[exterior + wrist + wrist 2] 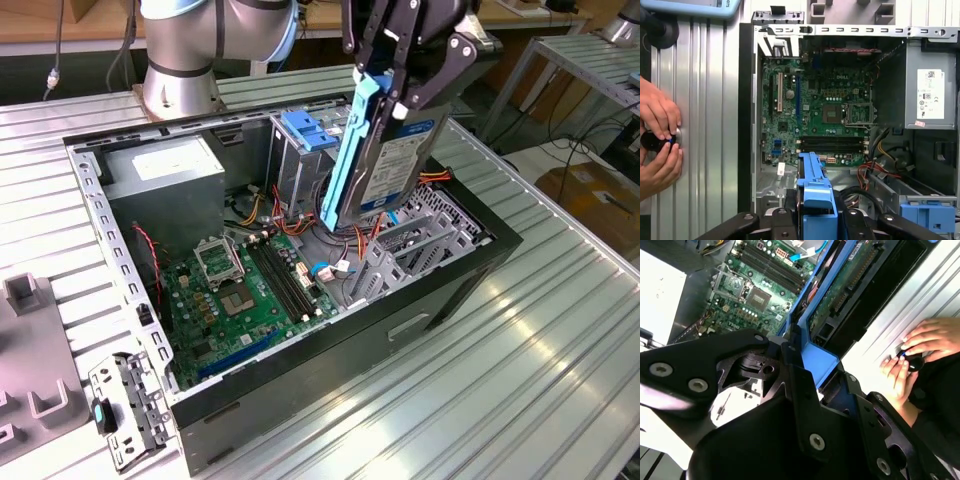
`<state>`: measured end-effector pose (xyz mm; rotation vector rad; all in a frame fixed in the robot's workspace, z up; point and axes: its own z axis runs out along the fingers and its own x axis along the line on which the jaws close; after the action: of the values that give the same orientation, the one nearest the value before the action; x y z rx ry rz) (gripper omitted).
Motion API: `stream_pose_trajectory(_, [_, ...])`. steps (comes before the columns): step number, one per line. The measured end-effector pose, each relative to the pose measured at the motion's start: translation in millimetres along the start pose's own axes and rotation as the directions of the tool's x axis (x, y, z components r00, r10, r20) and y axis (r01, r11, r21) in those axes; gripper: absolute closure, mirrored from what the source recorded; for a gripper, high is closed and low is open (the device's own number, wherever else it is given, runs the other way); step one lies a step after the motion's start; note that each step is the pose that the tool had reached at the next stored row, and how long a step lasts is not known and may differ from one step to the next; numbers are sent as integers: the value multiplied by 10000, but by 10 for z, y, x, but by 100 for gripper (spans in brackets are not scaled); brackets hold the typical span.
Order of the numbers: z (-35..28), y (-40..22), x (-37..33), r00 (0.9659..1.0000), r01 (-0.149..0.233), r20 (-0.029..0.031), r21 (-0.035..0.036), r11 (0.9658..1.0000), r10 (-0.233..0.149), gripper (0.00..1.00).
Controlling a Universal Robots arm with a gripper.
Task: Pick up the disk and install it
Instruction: 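Insert the disk into the insertion slot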
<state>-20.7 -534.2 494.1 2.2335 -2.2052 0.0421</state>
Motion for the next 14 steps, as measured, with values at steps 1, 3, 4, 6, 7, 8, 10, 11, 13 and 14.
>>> stream_pose_trajectory(1, [2, -40, 2, 10000, -1, -3, 0, 10000, 1, 63])
stream_pose_trajectory(3, [7, -123, 6, 10000, 1, -9, 0, 10000, -1, 63])
stream_pose_trajectory(4, [9, -182, 8, 10000, 0, -14, 0, 10000, 0, 63])
stream_pose_trajectory(6, [11, -259, 9, 10000, 0, -21, 0, 10000, 0, 63])
stream_pose_trajectory(7, [11, -291, 9, 10000, 1, -23, -1, 10000, -1, 63])
stream_pose_trajectory(8, [12, -320, 9, 10000, 1, -25, -1, 10000, -1, 63])
stream_pose_trajectory(10, [13, -338, 9, 10000, -1, -28, -1, 10000, 1, 63])
stream_pose_trajectory(11, [13, -339, 9, 10000, 0, -28, -1, 10000, 0, 63])
stream_pose_trajectory(13, [13, -339, 10, 10000, 0, -28, -1, 10000, 0, 63])
stream_pose_trajectory(14, [13, -339, 10, 10000, 0, -28, -1, 10000, 0, 63])
